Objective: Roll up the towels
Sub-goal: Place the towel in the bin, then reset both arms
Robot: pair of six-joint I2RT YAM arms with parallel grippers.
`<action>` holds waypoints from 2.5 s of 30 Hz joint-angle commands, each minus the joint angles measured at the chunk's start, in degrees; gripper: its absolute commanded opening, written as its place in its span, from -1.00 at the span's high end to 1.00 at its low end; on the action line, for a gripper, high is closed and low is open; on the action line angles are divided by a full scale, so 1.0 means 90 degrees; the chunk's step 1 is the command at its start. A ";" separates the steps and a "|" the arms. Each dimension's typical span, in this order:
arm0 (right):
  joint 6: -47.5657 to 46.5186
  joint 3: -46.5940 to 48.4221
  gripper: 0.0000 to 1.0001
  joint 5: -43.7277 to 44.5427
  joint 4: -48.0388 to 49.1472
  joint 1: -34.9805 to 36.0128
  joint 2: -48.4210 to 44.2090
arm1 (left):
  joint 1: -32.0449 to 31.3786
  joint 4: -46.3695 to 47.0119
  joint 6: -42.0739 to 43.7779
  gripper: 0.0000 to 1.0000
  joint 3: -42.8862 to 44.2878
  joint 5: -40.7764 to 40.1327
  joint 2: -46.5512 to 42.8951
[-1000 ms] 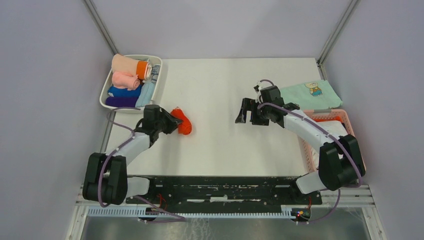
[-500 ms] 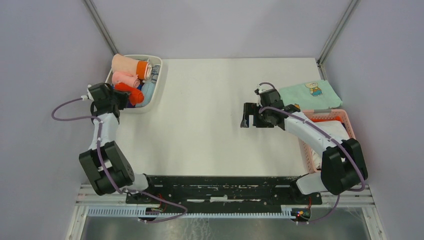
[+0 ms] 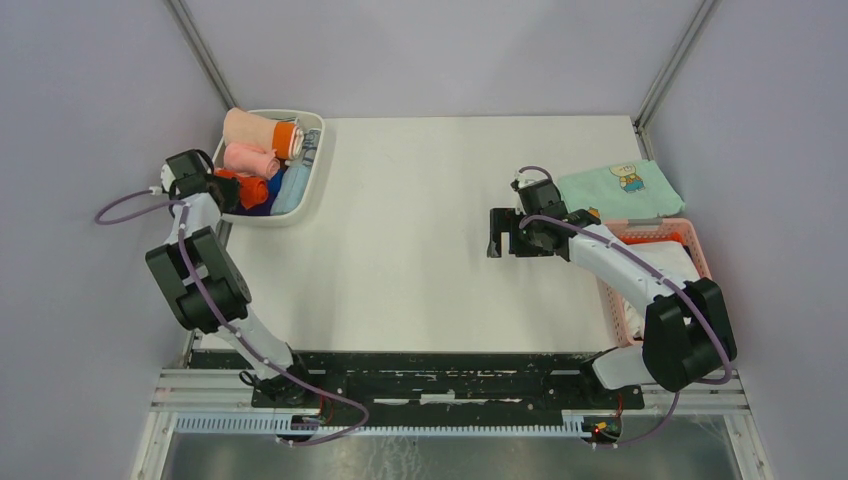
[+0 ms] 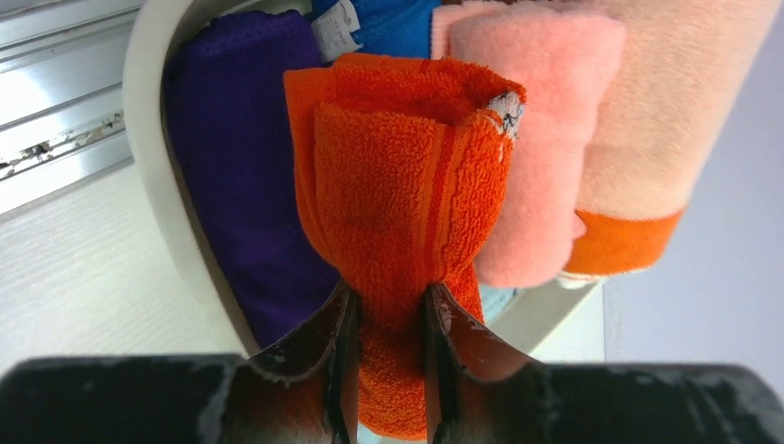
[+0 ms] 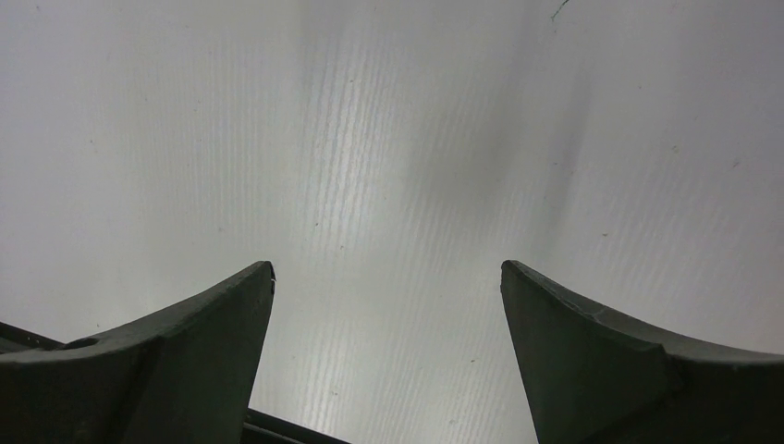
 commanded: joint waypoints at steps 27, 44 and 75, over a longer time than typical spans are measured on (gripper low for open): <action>-0.0036 0.0113 -1.00 0.0202 0.0173 0.0036 -0.0146 | -0.0340 0.0679 -0.0476 0.11 0.1482 0.0177 0.1701; 0.0007 0.0241 -1.00 0.0305 -0.0013 0.0033 -0.0371 | -0.0356 -0.0329 0.0288 -0.58 0.1327 -0.0731 0.0697; -0.0644 -0.0245 -1.00 0.4400 -0.0636 -0.0301 -0.5298 | -0.3402 -0.0823 0.4493 -0.98 -0.1398 -0.2543 -0.6690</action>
